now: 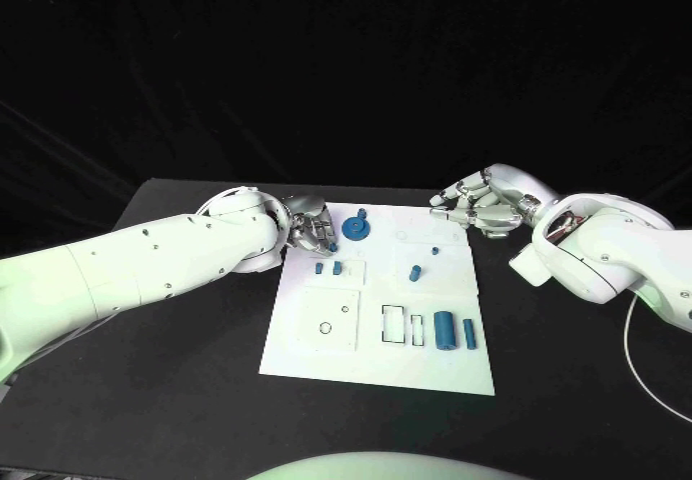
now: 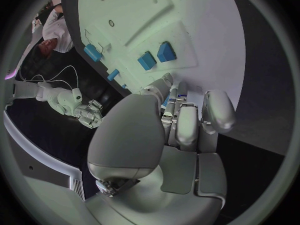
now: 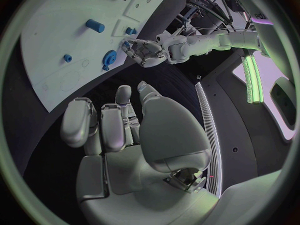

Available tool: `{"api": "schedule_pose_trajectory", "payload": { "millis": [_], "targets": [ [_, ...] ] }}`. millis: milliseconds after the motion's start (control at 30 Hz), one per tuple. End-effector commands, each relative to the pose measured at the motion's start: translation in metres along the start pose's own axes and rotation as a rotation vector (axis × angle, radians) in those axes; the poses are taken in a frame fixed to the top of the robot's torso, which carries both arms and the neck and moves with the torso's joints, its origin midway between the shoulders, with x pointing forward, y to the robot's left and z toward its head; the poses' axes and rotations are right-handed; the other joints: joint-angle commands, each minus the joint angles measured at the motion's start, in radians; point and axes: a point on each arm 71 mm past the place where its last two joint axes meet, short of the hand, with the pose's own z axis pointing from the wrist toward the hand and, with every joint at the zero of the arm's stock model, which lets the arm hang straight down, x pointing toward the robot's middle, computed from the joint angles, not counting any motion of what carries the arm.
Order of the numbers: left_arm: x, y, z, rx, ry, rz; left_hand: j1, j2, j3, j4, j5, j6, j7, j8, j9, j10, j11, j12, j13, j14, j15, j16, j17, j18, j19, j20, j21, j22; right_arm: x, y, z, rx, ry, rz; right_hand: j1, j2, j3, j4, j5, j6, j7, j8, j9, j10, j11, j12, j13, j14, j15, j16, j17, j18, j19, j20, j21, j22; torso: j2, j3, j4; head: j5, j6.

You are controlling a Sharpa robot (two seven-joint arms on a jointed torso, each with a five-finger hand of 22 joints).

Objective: Assemble the parts on the task board

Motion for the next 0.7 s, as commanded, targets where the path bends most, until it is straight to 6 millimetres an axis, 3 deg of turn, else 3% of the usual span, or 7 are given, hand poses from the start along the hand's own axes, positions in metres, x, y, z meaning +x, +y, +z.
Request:
{"api": "schedule_pose_trajectory", "payload": {
  "millis": [33, 267, 467, 533, 600, 700],
  "targets": [
    [0.000, 0.000, -0.001, 0.002, 0.001, -0.004, -0.004, -0.006, 0.008, 0.000, -0.004, -0.017, 0.000, -0.007, -0.005, -0.008, 0.003, -0.010, -0.002, -0.004, 0.008, -0.004, -0.004, -0.011, -0.003, 0.009, -0.008, 0.004, -0.001, 0.000, 0.000, -0.007, -0.005, -0.003, 0.001, 0.009, -0.008, 0.002, 0.004, -0.003, 0.001, 0.004, 0.002, 0.000, -0.005, 0.001, -0.002, 0.030, 0.004, -0.004, 0.001, 0.011, 0.000, -0.003, -0.004, -0.001, 0.000, 0.0000, 0.0001, -0.006, 0.003],
    [-0.002, 0.003, -0.003, 0.005, -0.017, -0.020, -0.003, -0.009, 0.014, -0.003, -0.004, -0.027, 0.004, -0.006, -0.009, -0.021, 0.008, -0.016, -0.003, -0.007, 0.012, -0.005, -0.011, -0.010, -0.007, 0.013, -0.017, 0.000, -0.006, -0.006, -0.001, 0.008, -0.019, -0.031, 0.008, 0.010, -0.012, 0.003, 0.005, -0.006, 0.001, 0.003, 0.002, -0.046, -0.004, -0.070, -0.066, 0.029, 0.004, -0.008, -0.003, 0.013, -0.005, -0.003, -0.012, -0.013, 0.000, -0.0005, 0.0002, -0.003, 0.002],
    [-0.006, 0.008, -0.009, 0.010, -0.032, -0.052, 0.003, -0.008, 0.022, -0.008, -0.003, -0.024, 0.006, -0.001, -0.009, -0.028, 0.010, -0.019, -0.004, -0.010, 0.014, -0.008, -0.019, -0.007, -0.011, 0.016, -0.028, -0.005, -0.009, -0.012, -0.001, 0.024, -0.005, -0.164, 0.066, 0.007, -0.008, -0.009, 0.001, -0.002, 0.006, 0.007, 0.005, -0.113, 0.001, -0.227, -0.192, -0.007, 0.006, -0.130, -0.133, 0.027, -0.038, -0.002, -0.066, -0.094, -0.001, -0.0003, -0.0003, -0.004, 0.002],
    [-0.009, 0.012, -0.012, 0.017, -0.055, -0.103, 0.008, -0.003, 0.032, -0.013, -0.003, -0.001, 0.001, 0.011, -0.006, -0.025, 0.007, -0.016, -0.003, -0.014, 0.012, -0.011, -0.028, -0.004, -0.016, 0.016, -0.039, -0.010, -0.009, -0.015, -0.001, 0.027, 0.008, -0.248, 0.101, -0.001, 0.007, -0.023, 0.003, 0.005, 0.010, 0.010, 0.006, -0.149, 0.007, -0.315, -0.260, -0.010, 0.010, -0.157, -0.159, 0.031, -0.046, 0.000, -0.083, -0.118, -0.001, -0.0003, -0.0002, -0.006, 0.004],
    [-0.016, 0.017, -0.016, 0.036, -0.102, -0.205, 0.017, 0.007, 0.048, -0.020, -0.003, 0.032, -0.001, 0.030, 0.000, -0.025, 0.006, -0.014, -0.002, -0.038, 0.010, -0.046, -0.086, 0.009, -0.041, 0.016, -0.106, -0.046, -0.007, -0.018, -0.001, 0.028, 0.027, -0.359, 0.123, -0.010, 0.026, -0.028, -0.012, 0.013, 0.014, 0.009, 0.006, -0.150, 0.014, -0.407, -0.348, -0.008, 0.015, -0.174, -0.172, 0.034, -0.048, 0.003, -0.093, -0.130, -0.002, 0.0001, -0.0009, -0.006, 0.005],
    [-0.026, 0.025, -0.021, 0.080, -0.199, -0.392, 0.017, 0.029, 0.069, -0.018, -0.002, 0.043, -0.002, 0.037, -0.001, -0.010, 0.002, 0.000, 0.003, -0.053, 0.008, -0.069, -0.123, 0.016, -0.056, 0.014, -0.141, -0.064, 0.000, -0.023, -0.001, 0.026, 0.052, -0.507, 0.157, -0.023, 0.061, -0.041, -0.033, 0.032, -0.004, 0.007, 0.007, -0.121, 0.011, -0.495, -0.452, -0.002, 0.014, -0.192, -0.184, 0.035, -0.046, 0.005, -0.103, -0.140, -0.002, 0.0008, 0.0002, -0.016, 0.010]
  ]
}}
